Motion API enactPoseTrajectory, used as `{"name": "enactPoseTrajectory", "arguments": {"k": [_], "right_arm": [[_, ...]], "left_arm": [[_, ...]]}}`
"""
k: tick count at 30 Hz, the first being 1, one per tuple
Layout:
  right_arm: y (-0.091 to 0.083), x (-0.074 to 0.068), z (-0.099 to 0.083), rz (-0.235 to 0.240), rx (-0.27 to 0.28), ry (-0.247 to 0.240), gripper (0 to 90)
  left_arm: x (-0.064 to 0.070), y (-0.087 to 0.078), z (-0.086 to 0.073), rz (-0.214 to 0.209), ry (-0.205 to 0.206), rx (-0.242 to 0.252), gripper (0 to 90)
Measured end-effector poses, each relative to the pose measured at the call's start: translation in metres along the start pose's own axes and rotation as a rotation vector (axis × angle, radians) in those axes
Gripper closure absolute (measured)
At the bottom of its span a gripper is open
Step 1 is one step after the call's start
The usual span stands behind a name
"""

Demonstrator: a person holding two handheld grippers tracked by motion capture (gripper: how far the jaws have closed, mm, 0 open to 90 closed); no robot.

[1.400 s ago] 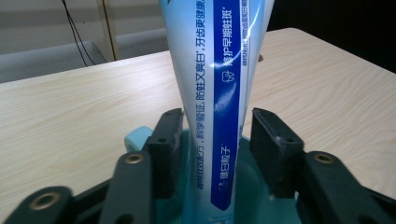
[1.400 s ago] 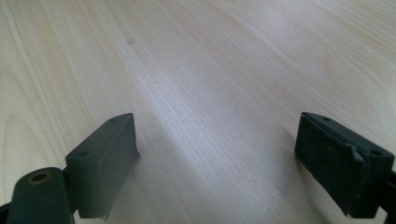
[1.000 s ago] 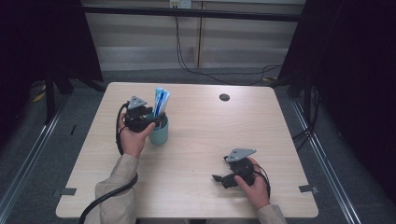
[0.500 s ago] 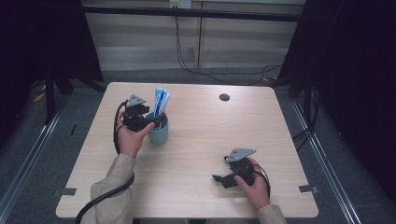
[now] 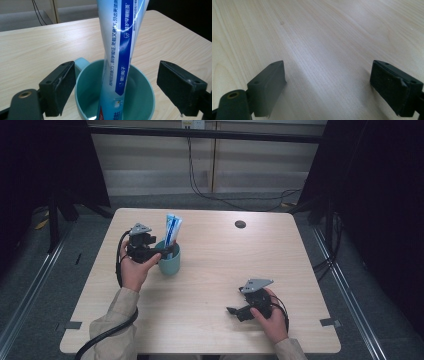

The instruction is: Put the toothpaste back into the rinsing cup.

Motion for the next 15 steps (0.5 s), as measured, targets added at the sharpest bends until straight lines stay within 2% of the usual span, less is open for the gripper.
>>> {"name": "enactPoseTrajectory", "arguments": {"k": [2, 5, 9, 14, 15], "right_arm": [[0.0, 0.0, 0.0, 0.001, 0.001, -0.002, 12.5], [0.0, 0.0, 0.0, 0.002, 0.001, -0.002, 12.5], [0.0, 0.0, 0.0, 0.001, 0.0, -0.001, 12.5], [0.0, 0.0, 0.0, 0.001, 0.001, -0.003, 12.5], [0.0, 0.0, 0.0, 0.001, 0.0, -0.001, 12.5]], "left_arm": [[-0.001, -0.003, 0.001, -0.002, 0.001, 0.004, 15.1], [0.0, -0.007, 0.001, -0.028, -0.009, 0.003, 15.1], [-0.001, -0.011, -0.001, -0.031, -0.028, -0.004, 15.1], [-0.001, -0.018, -0.004, -0.029, -0.019, -0.018, 15.1], [-0.001, -0.019, -0.005, -0.024, -0.005, -0.023, 15.1]]}}
Point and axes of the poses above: each handheld gripper's, and its own axes: y roughly forward along the jaws, z roughly out of its top, x roughly to its right, the point moved 9 cm from there along y, roughly forward along the jaws, and after that the axes turned 6 degrees about -y, right-handed, at the moved point
